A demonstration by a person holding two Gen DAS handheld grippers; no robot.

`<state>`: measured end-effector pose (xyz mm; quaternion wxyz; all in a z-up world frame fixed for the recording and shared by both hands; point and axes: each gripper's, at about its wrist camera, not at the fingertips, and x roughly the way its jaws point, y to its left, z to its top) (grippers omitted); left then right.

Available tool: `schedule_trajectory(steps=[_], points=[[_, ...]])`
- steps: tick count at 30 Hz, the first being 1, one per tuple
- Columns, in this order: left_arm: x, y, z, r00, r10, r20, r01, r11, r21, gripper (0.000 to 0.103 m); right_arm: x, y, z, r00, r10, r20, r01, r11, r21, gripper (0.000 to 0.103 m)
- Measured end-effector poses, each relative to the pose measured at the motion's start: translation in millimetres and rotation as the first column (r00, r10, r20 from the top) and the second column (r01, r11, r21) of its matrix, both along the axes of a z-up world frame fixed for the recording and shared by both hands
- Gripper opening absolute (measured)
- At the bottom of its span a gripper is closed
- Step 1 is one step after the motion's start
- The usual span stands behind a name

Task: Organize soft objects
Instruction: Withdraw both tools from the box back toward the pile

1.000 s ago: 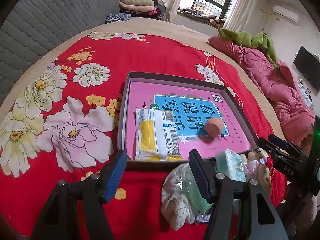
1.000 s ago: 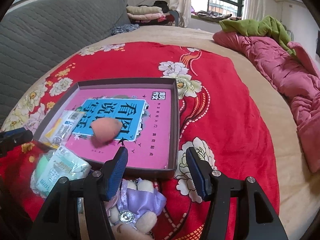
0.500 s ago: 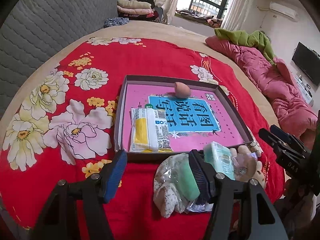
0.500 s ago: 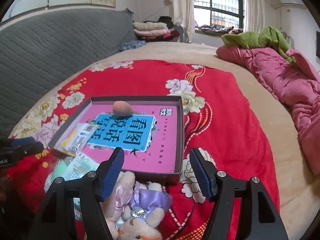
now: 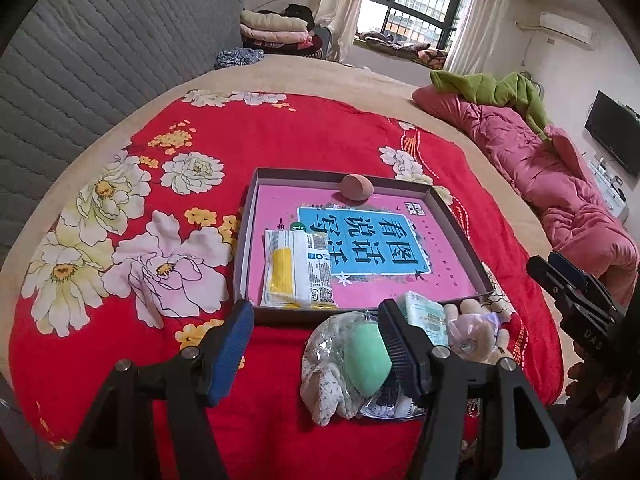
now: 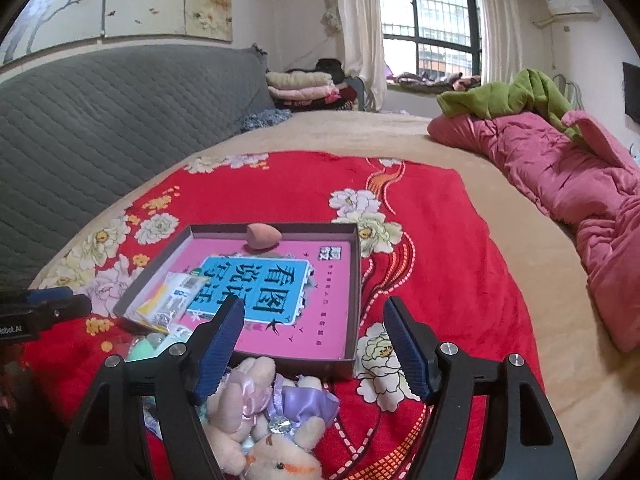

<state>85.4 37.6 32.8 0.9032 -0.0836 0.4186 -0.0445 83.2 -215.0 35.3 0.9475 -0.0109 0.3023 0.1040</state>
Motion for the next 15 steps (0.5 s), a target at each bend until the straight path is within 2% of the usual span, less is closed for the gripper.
schedule_trajectory(steps=[15], points=[[-12, 9, 12, 0.999, 0.029, 0.019, -0.029, 1.000, 0.001, 0.065, -21, -4, 25, 0.997, 0.003, 0.075, -0.007, 0.999, 0.051, 0.075]])
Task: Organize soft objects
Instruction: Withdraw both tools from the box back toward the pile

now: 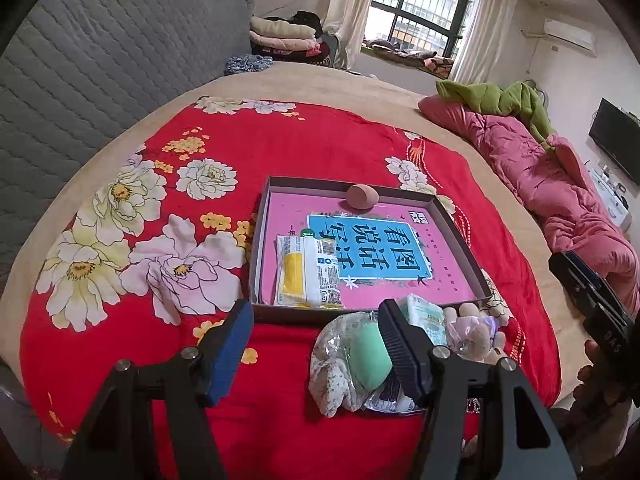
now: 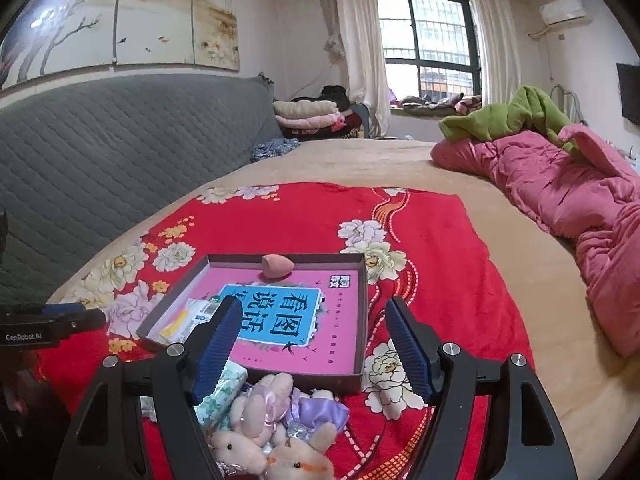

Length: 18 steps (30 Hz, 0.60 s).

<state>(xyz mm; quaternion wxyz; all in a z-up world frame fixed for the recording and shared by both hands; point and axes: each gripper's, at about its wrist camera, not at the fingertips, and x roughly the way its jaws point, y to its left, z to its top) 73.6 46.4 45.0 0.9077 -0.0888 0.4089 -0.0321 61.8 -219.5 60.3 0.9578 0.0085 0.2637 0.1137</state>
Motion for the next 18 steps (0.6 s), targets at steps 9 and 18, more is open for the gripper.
schedule_trajectory(steps=[9, 18], points=[[-9, -11, 7, 0.999, -0.031, 0.011, 0.031, 0.999, 0.010, 0.065, -14, -1, 4, 1.000, 0.001, 0.012, 0.000, 1.000, -0.011, 0.075], [-16, -20, 12, 0.998, -0.054, 0.018, 0.054, 0.998, 0.011, 0.065, -28, -6, 1, 1.000, 0.001, 0.000, -0.001, 1.000, -0.017, 0.075]])
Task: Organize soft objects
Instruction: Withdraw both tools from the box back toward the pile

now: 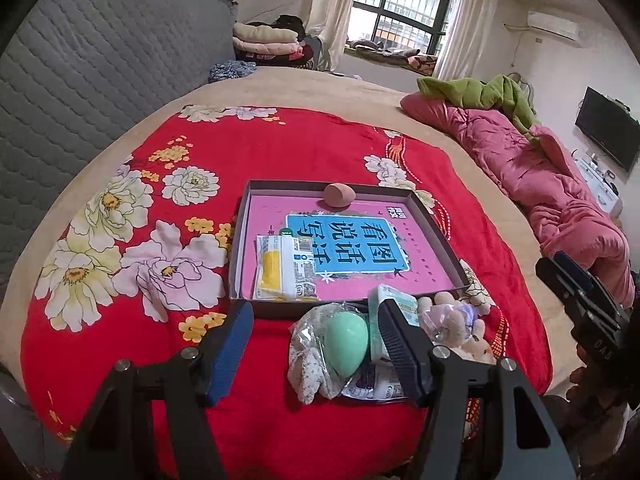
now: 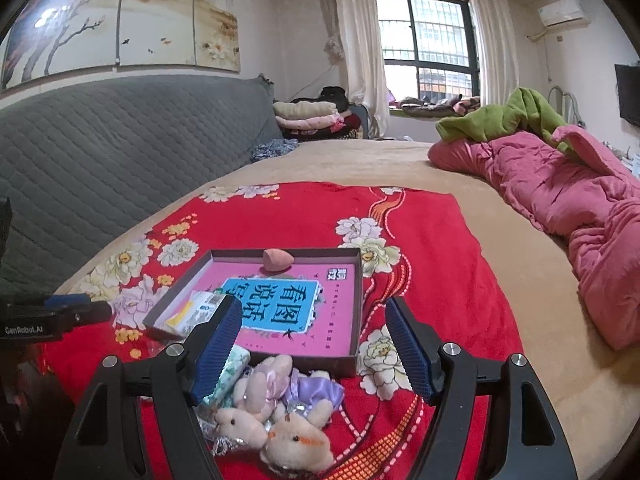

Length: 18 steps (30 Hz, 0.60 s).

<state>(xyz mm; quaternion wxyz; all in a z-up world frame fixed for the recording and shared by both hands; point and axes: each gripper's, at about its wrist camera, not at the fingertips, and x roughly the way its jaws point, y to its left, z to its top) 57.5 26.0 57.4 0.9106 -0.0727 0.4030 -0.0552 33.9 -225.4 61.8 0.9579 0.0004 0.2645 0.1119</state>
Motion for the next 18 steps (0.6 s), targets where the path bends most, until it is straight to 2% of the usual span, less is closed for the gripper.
schedule_trajectory(steps=[18], points=[[-13, 3, -3, 1.000, -0.001, -0.012, 0.001, 1.000, 0.003, 0.065, -36, 33, -12, 0.995, 0.097, -0.012, -0.098, 0.992, -0.084, 0.075]])
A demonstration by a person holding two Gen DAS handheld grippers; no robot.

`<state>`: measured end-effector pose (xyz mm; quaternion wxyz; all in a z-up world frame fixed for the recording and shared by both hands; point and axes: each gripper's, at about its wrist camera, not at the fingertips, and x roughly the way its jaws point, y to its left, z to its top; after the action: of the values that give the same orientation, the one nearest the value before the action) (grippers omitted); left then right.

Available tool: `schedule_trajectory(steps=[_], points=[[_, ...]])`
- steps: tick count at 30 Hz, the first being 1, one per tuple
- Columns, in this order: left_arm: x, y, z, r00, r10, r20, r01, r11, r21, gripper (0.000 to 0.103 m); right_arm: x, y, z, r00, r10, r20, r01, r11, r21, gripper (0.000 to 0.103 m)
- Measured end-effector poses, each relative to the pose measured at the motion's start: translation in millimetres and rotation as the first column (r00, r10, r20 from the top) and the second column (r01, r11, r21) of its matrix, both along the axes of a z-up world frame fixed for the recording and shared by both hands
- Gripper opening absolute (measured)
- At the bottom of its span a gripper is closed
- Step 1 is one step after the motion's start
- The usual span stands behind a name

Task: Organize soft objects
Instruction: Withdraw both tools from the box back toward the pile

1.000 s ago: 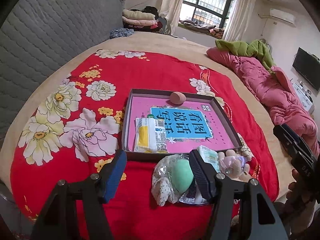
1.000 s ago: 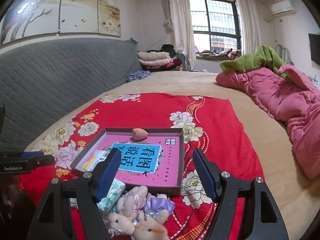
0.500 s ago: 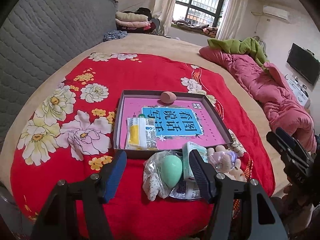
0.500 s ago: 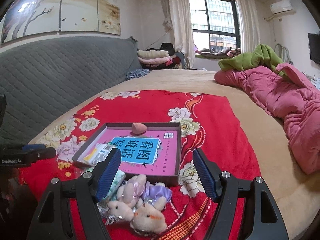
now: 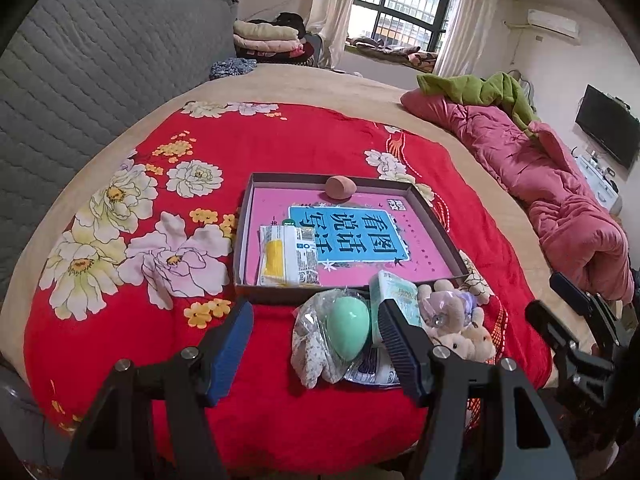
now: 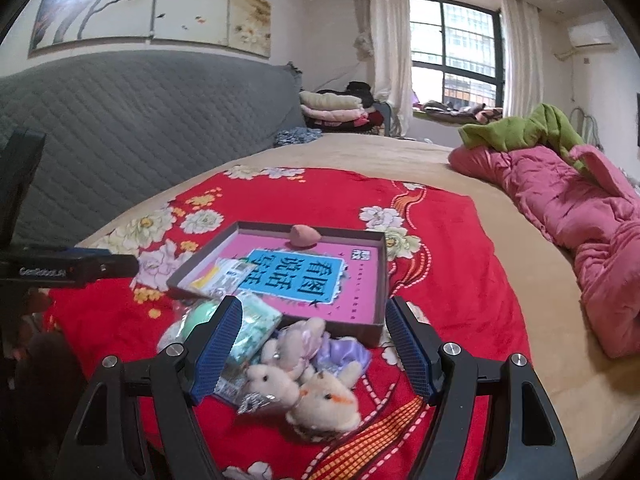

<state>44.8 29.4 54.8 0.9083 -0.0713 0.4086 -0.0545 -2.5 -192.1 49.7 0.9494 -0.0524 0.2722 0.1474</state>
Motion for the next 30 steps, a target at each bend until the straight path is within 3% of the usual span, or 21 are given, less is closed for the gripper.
schedule_trajectory(steps=[23, 30], points=[[-21, -44, -17, 0.990, -0.134, -0.043, 0.136, 0.990, 0.043, 0.064, -34, 20, -27, 0.993, 0.097, -0.070, -0.101, 0.993, -0.062, 0.075], [-19, -59, -29, 0.983, -0.168, -0.068, 0.171, 0.984, 0.041, 0.064, -30, 8, -44, 0.992, 0.042, -0.119, -0.052, 0.996, -0.076, 0.075]])
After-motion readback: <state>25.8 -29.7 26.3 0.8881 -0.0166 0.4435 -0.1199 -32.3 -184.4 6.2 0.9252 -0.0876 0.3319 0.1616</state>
